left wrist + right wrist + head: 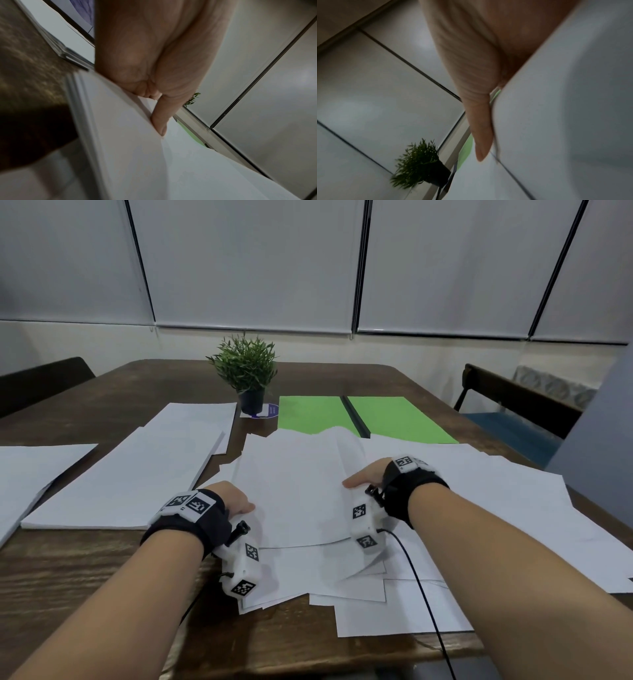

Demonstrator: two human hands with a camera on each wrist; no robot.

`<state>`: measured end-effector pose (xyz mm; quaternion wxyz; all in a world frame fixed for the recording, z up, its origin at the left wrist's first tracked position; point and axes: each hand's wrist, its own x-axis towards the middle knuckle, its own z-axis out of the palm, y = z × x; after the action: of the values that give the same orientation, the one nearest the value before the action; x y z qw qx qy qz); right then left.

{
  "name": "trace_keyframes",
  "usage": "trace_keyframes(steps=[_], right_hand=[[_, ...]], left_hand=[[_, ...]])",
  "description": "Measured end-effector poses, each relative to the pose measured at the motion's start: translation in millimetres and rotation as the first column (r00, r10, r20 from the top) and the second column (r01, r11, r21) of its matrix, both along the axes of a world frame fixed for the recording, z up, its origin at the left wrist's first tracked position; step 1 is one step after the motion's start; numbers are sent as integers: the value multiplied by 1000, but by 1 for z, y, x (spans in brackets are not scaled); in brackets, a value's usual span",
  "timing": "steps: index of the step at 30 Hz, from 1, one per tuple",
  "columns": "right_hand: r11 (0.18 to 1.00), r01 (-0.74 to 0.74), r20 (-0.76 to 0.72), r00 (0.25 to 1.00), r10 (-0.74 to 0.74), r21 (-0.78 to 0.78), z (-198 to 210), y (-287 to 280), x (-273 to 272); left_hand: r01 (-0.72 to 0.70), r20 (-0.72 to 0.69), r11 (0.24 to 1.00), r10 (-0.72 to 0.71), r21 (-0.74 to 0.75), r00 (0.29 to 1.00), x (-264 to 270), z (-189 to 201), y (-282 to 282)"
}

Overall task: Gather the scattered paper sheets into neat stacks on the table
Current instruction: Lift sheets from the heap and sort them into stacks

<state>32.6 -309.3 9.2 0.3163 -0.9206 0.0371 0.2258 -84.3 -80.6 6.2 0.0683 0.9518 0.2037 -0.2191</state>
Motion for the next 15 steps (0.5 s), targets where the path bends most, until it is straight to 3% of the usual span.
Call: trace_keyframes(steps=[4, 8, 15], right_hand=[[951, 145, -141, 984, -109, 274, -7, -10, 0], [865, 206, -144, 977, -156, 457, -22, -9, 12], [822, 232, -139, 973, -186, 520, -7, -15, 6]], left_hand=[[6, 2, 1000, -6, -6, 1000, 1, -2, 1], [11, 11, 1000, -11, -13, 1000, 3, -5, 4], [-29, 61, 999, 31, -38, 998, 7, -10, 7]])
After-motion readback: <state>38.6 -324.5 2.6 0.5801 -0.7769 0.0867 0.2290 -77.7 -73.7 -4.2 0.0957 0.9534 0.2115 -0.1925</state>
